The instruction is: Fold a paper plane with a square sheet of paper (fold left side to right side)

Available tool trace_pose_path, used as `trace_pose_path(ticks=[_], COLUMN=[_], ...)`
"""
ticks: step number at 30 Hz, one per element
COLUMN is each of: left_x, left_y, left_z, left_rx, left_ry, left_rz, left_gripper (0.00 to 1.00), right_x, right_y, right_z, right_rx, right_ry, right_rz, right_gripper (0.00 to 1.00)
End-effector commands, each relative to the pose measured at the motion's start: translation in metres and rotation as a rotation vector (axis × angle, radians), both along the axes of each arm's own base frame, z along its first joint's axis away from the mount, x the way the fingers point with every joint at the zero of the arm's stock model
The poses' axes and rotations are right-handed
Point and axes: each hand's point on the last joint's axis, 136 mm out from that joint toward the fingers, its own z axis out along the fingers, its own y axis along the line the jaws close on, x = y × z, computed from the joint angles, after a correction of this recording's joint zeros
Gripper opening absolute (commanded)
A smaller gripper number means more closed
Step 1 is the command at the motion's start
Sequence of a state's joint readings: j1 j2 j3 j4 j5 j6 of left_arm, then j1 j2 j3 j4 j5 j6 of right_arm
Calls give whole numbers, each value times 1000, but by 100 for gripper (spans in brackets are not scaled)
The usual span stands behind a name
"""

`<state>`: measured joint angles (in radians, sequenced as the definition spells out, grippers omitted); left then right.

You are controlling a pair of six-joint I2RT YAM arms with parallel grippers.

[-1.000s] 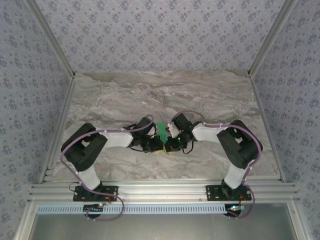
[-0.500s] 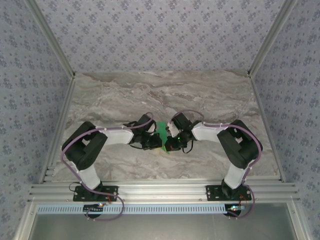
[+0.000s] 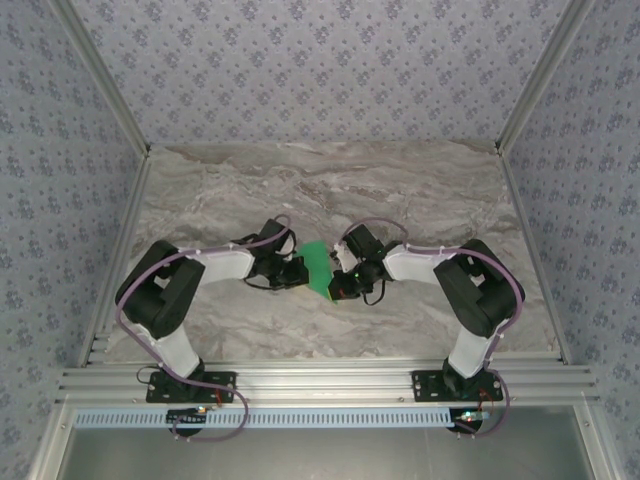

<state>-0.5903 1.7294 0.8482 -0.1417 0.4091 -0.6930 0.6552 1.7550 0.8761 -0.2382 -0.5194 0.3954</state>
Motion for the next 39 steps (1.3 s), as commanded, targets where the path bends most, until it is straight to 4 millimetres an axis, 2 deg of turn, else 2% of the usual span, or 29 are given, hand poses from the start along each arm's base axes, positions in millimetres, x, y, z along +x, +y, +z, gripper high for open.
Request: trace_pose_path(ticks=[1,8,14,18,22,26,30,39], left_x=[7,20,22,17,11,7,9,18], left_y=[72,85,80,72,53,30,13,-9], left_z=[-32,-27,6,31,45,49,47,39], left_rx=[270,259,190,93,-68,-182,-193,-200], left_ry=[7,4,-57,-89,-85,-74,-63,-40], left_rz=[107,133,141,157,184,186,160,131], left_gripper=[8,8,13,23,36,44,47,48], right_x=[-32,-34,-19,-2,14,24,24,14], right_y=[-52,-49,-26,-12,-13,-16,-16,-10], right_z=[-45,-42,-20,7,35,54,63,61], right_rx=[-260,-232,-98,-14,-5,-12,-25,-34], right_ry=[120,123,38,-68,-202,-313,-389,-428], right_rz=[-17,-14,-3,2,12,16,34,70], right_gripper=[0,0,2,14,30,42,50,53])
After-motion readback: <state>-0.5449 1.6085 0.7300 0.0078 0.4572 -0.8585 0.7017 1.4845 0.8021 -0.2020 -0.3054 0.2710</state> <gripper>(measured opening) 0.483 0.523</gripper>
